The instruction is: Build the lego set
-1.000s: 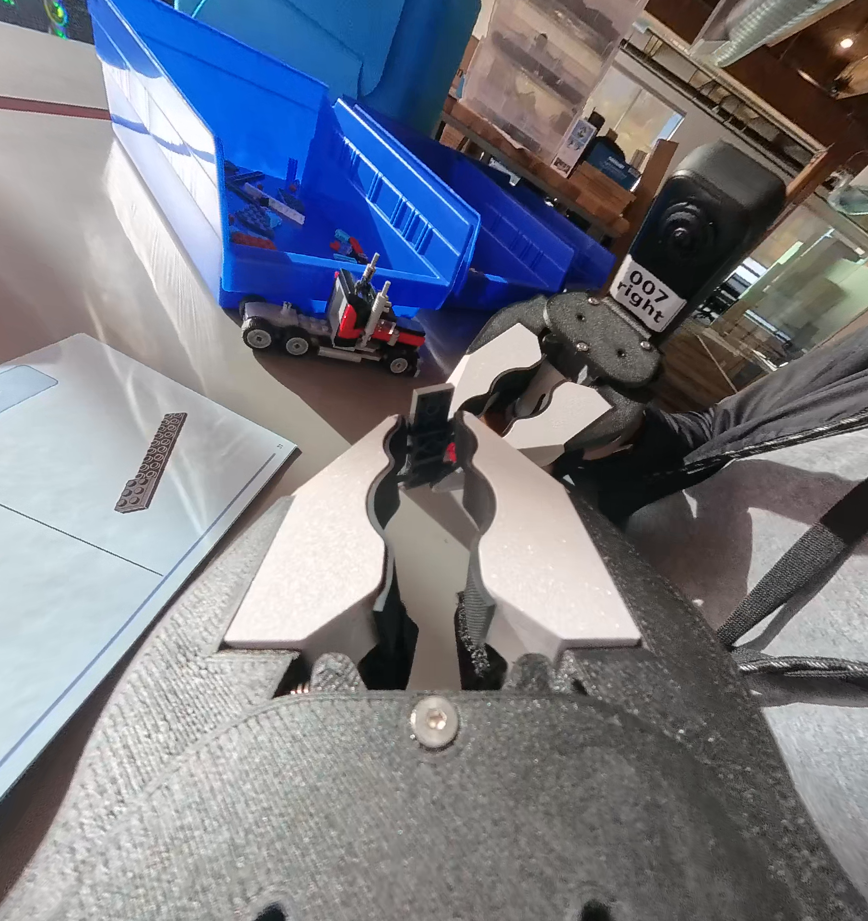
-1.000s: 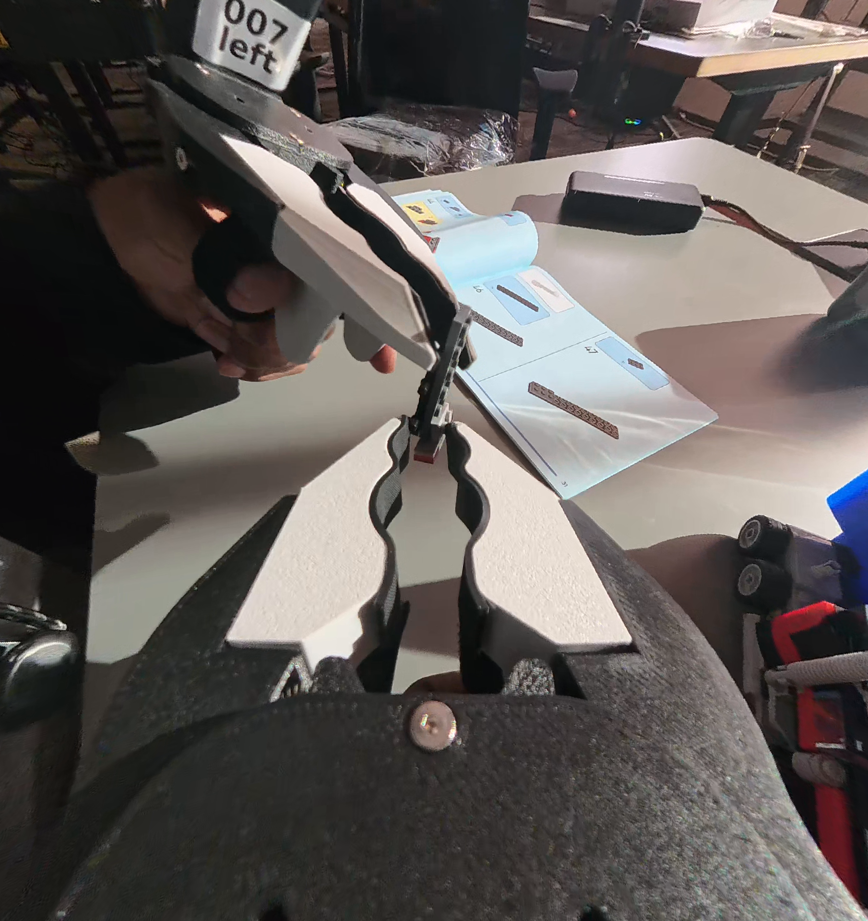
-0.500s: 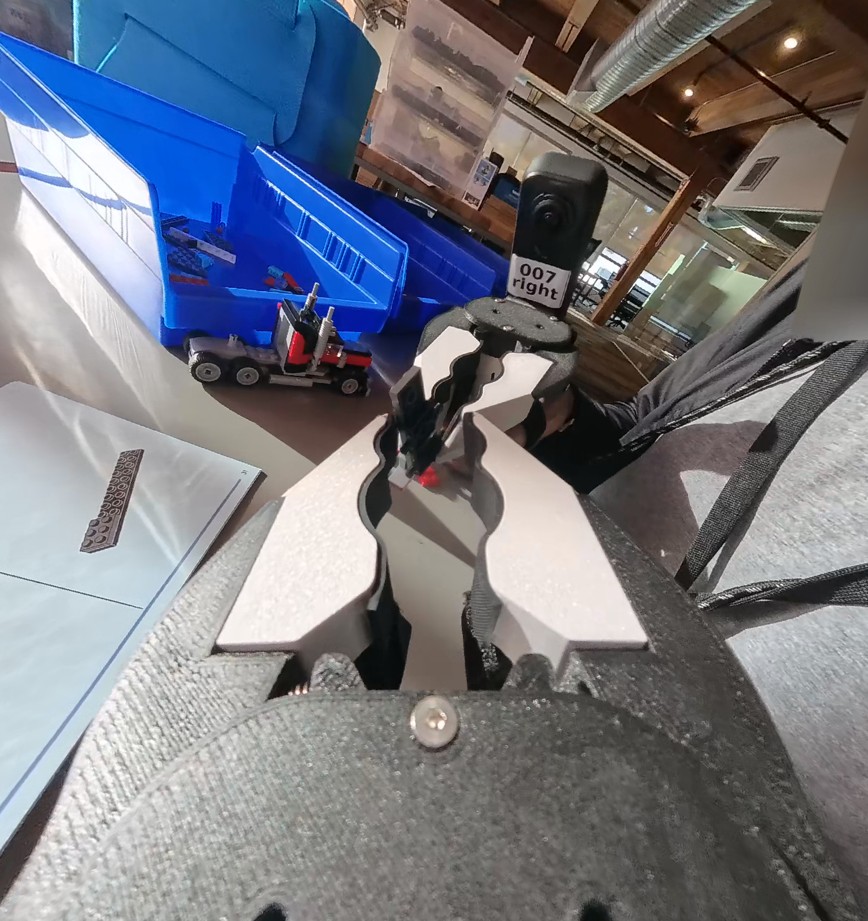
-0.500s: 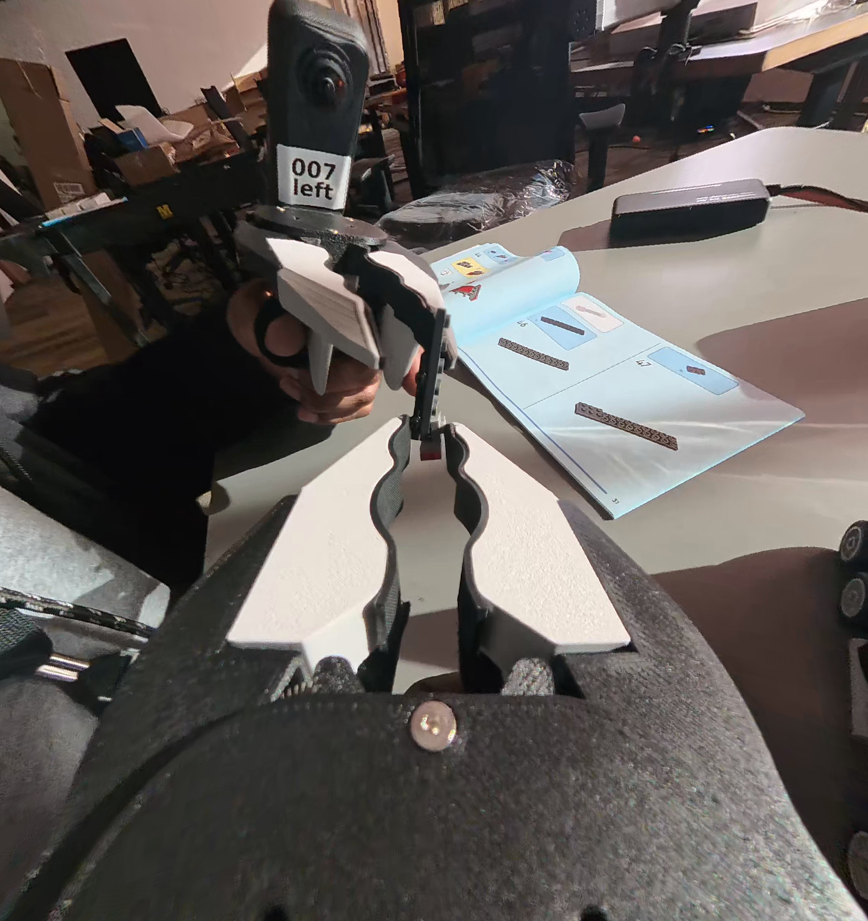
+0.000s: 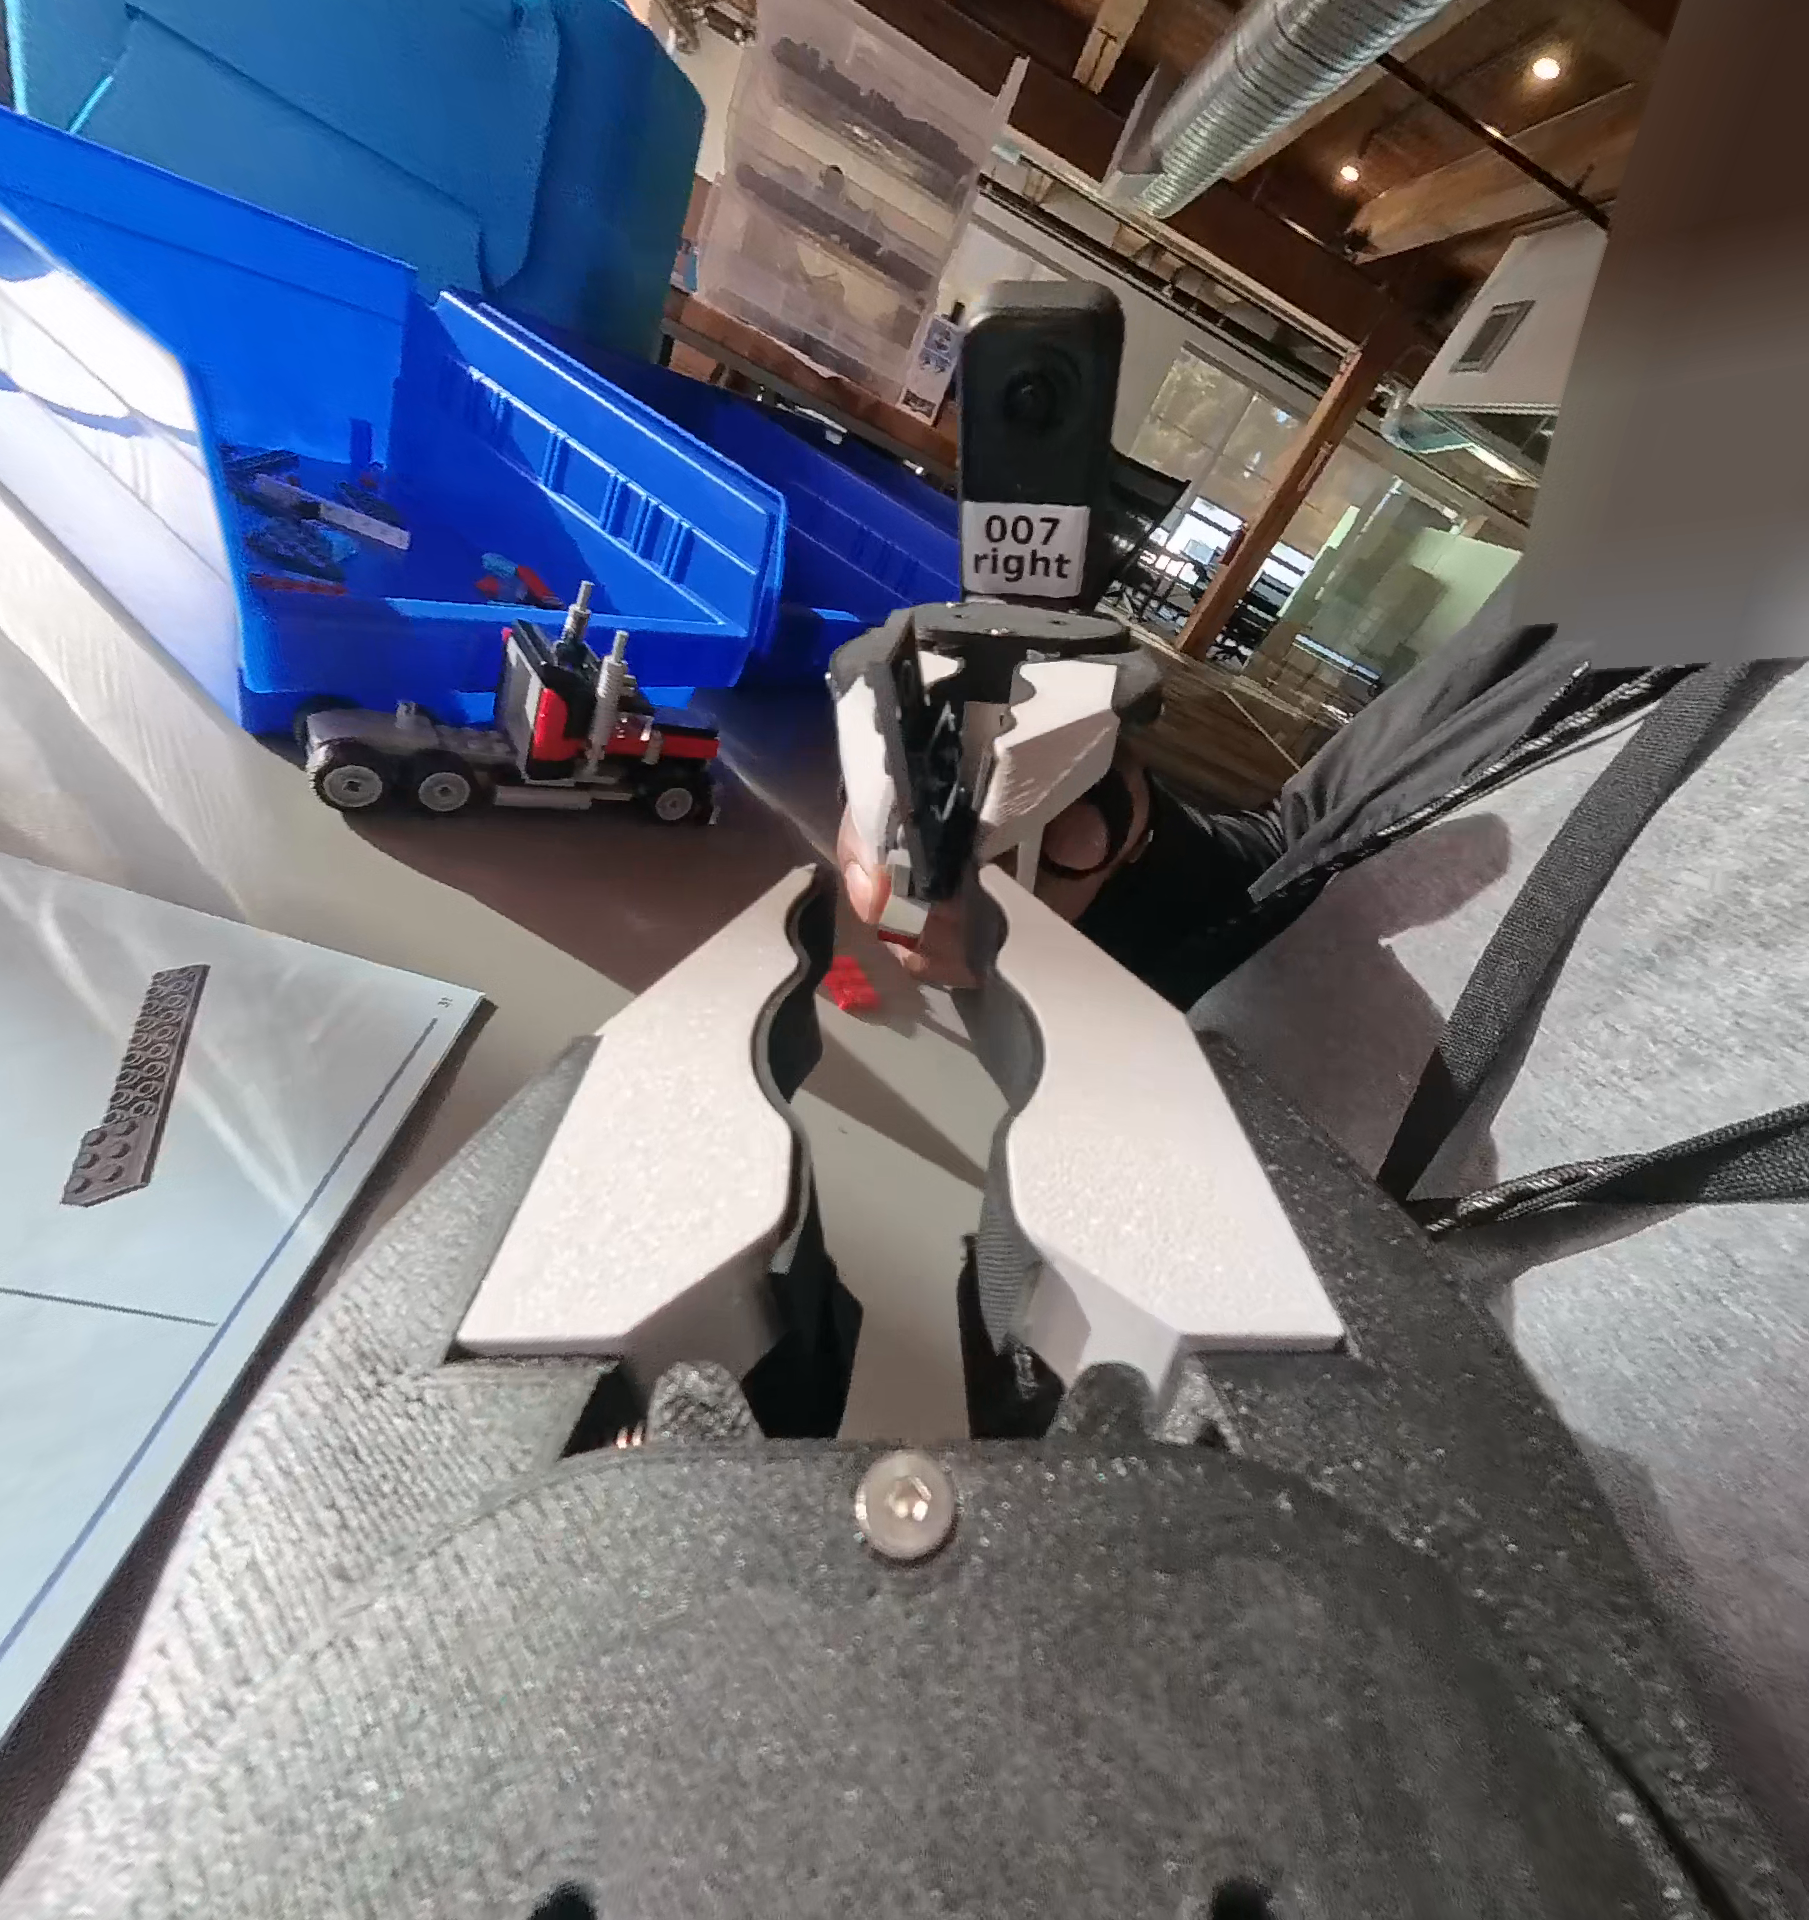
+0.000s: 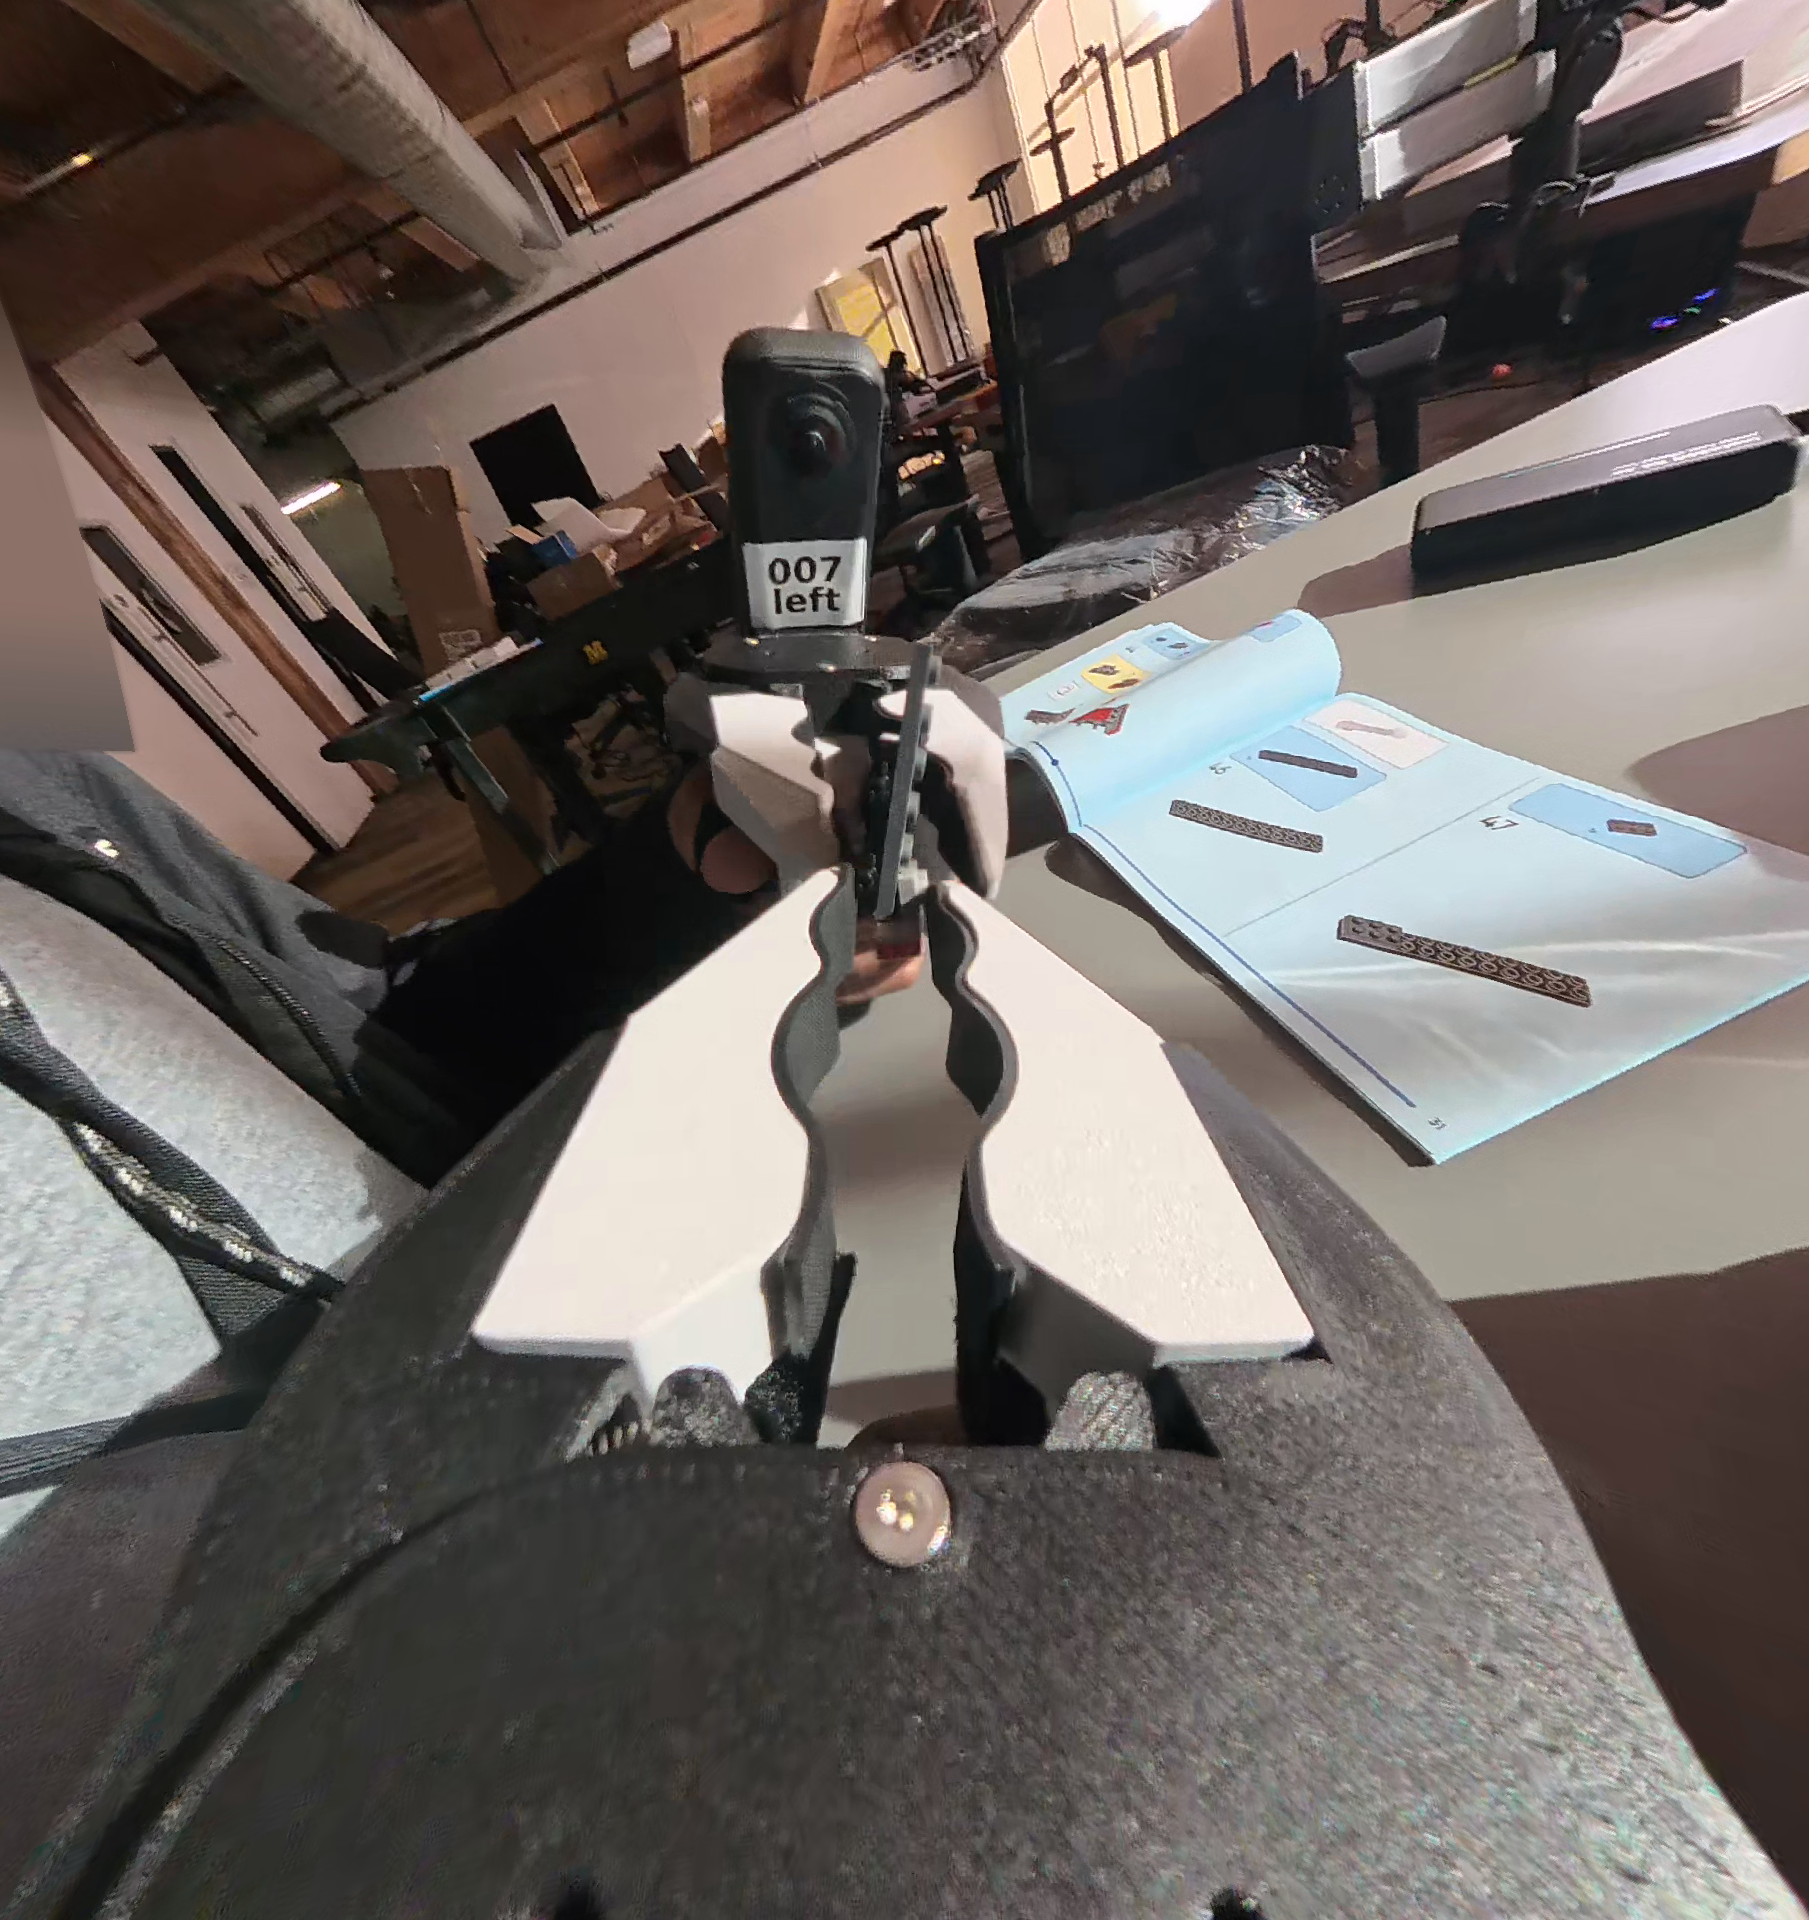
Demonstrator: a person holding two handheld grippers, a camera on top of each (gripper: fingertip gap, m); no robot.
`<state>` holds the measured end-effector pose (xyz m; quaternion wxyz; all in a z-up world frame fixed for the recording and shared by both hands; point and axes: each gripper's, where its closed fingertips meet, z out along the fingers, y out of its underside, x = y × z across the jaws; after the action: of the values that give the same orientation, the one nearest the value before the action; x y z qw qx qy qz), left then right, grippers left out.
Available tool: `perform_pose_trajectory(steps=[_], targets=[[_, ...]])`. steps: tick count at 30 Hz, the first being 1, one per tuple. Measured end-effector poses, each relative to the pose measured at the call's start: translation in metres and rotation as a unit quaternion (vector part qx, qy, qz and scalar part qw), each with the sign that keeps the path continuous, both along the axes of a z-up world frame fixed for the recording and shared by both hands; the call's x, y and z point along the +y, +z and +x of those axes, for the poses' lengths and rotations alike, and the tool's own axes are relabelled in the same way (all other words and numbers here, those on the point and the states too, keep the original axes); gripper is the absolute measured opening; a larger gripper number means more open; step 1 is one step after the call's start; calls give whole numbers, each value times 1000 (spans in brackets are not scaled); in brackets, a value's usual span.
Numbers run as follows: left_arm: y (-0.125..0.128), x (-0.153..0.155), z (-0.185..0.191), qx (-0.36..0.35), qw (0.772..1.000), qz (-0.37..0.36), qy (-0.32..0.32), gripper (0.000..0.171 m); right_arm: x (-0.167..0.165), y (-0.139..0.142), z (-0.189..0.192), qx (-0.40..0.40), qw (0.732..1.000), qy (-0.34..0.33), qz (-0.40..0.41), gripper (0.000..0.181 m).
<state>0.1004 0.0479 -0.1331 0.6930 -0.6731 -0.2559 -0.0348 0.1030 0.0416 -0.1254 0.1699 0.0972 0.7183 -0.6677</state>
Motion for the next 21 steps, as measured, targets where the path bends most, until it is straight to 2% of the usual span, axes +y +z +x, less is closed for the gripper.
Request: perform_pose_trajectory(steps=[3,9,21], targets=[[4,3,4,18,1000,6,-9,15,1,2,1,-11,1000,4,-8,15],[11,3,5,18,999,31,-8,15,2,4,3,-39,999,19,-21,15],[12,2,-2,-48,995,83,-11,14,1,2,1,-104,994,34,-26,15]])
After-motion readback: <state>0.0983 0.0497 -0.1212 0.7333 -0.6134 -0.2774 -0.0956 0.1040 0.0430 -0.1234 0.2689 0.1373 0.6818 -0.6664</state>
